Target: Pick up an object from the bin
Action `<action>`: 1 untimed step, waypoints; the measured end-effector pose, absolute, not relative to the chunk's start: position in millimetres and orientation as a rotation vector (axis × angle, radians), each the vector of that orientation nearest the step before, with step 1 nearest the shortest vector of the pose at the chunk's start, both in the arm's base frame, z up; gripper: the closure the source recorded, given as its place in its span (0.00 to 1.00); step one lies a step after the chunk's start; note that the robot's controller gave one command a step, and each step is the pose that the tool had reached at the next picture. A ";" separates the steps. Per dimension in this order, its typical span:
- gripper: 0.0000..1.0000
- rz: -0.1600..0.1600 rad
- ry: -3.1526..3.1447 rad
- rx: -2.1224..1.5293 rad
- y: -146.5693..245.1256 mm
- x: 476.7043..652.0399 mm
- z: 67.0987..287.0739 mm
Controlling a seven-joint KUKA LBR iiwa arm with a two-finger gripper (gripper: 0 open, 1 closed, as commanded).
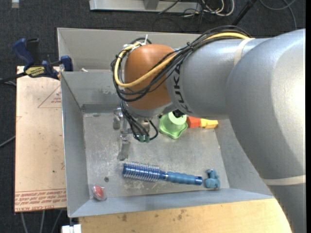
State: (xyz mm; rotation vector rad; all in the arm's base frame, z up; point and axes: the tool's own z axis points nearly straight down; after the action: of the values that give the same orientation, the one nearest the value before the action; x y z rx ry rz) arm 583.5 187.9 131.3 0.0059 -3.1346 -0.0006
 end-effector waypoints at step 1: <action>0.00 -0.004 -3.093 0.523 251.0 543.2 77.2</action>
Offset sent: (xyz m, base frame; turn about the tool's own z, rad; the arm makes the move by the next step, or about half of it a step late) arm -0.0379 0.0605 -0.0520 -0.3282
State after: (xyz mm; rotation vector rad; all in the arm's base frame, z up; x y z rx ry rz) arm 543.2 251.0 77.2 0.5230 -3.0933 -0.0039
